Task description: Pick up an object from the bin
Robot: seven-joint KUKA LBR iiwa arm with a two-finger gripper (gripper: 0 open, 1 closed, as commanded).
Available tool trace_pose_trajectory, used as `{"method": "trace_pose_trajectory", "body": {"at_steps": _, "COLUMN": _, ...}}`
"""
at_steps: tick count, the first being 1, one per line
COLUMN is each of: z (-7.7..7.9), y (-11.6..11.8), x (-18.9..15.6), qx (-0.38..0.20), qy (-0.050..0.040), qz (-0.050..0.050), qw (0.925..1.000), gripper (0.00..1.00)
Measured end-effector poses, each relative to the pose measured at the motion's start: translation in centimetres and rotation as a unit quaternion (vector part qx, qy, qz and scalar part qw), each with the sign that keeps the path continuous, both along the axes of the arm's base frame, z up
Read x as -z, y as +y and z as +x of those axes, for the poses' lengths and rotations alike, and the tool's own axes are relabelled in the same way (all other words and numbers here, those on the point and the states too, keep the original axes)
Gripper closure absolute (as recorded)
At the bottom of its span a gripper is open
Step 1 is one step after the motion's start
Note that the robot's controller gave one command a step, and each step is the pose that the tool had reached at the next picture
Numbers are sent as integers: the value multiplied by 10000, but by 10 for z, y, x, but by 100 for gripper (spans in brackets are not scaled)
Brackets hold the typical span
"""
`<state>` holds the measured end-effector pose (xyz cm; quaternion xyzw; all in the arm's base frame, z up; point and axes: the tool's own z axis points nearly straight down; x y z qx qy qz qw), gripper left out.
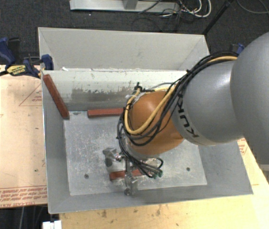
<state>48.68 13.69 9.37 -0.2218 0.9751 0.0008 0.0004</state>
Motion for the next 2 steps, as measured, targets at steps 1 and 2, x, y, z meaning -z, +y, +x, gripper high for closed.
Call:
{"method": "trace_pose_trajectory", "body": {"at_steps": 1, "z": -1, "y": -34, "x": 13, "qx": -128, "qy": -71, "qz": 24, "qw": 9999, "gripper": 0}}
{"method": "trace_pose_trajectory", "body": {"at_steps": 2, "z": 71, "y": -54, "x": 22, "qx": -607, "qy": -28, "qz": 0, "qw": 9982, "gripper": 100}}
